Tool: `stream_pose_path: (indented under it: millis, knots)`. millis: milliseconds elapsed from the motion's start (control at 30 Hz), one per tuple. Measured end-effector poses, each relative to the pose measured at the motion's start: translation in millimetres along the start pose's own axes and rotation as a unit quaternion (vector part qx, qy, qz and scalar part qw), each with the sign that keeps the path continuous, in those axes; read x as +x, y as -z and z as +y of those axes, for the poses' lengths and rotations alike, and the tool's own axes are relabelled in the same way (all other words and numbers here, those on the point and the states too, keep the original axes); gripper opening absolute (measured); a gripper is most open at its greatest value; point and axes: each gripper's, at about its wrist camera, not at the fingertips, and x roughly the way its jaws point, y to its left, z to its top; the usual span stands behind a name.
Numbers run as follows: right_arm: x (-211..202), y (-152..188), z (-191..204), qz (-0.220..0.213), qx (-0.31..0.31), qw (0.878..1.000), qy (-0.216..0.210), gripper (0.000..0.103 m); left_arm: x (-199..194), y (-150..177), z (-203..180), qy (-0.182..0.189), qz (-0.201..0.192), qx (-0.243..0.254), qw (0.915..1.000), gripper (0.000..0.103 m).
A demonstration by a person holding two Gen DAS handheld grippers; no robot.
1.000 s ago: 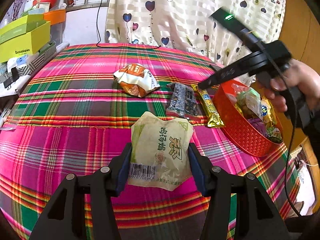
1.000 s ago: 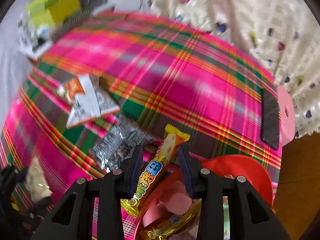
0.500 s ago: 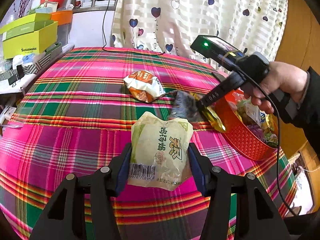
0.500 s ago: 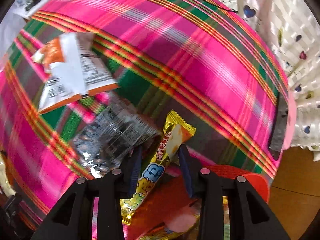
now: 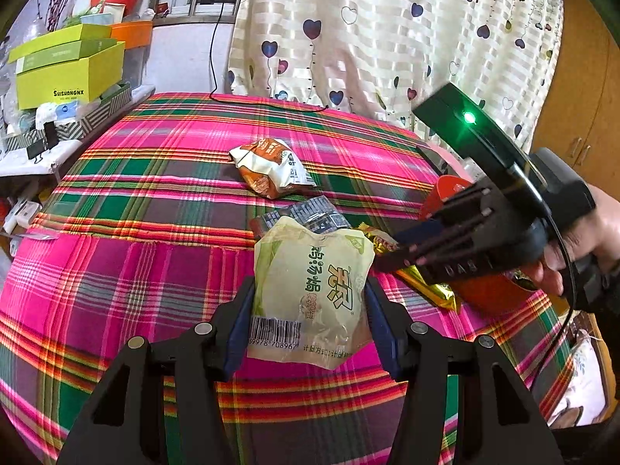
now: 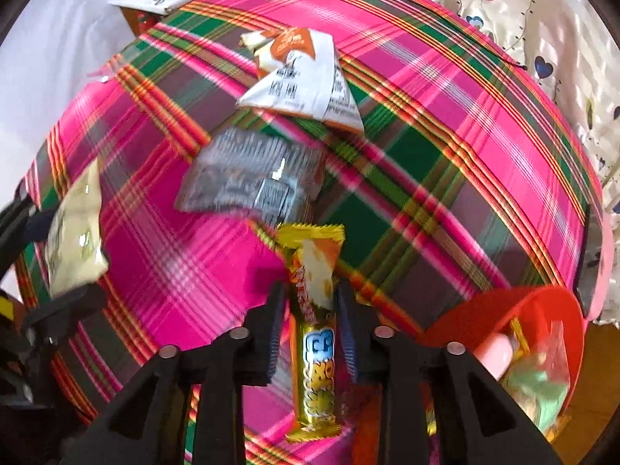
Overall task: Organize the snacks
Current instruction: 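Grasp the gold snack bar with the right gripper while the left holds the pale packet, then carry the pale packet and gold bar over the red basket with both grippers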
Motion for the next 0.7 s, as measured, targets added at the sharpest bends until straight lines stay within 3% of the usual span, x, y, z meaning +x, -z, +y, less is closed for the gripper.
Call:
stream_pose_path:
  millis: [133, 233, 367, 700]
  knots:
    - [5, 15, 15, 0.019, 0.005, 1.000, 0.005, 0.028, -2, 1, -4, 0.003, 0.000, 0.003, 1.0000, 0.055]
    - [0, 27, 23, 0.010, 0.007, 1.000, 0.001, 0.028, -5, 1, -7, 0.004, -0.002, 0.006, 1.0000, 0.055]
    - [-6, 43, 34, -0.010, 0.007, 1.000, 0.011, 0.021, -8, 3, -10, 0.006, -0.002, 0.006, 1.0000, 0.055]
    - [-42, 80, 48, -0.120, 0.049, 0.991, -0.016, 0.021, -17, 4, -19, 0.009, -0.008, 0.001, 0.9999, 0.055]
